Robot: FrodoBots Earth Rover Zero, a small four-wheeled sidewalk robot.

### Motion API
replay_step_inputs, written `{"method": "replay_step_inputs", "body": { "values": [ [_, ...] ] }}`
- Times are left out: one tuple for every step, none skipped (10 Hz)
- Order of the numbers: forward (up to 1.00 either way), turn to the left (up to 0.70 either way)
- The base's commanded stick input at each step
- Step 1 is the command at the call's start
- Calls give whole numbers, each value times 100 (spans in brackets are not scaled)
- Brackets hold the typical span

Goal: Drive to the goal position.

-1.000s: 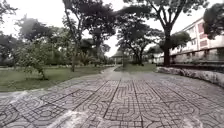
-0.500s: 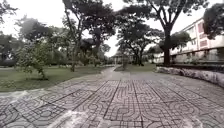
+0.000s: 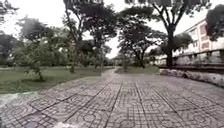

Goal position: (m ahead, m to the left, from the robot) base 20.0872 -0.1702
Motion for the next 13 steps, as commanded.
{"method": "replay_step_inputs", "body": {
  "values": [
    [100,0],
    [100,0],
    [100,0],
    [100,0],
    [100,9],
    [100,16],
    [100,0],
    [100,0],
    [100,0],
    [100,0],
    [100,0],
    [100,0],
    [100,0]
  ]
}}
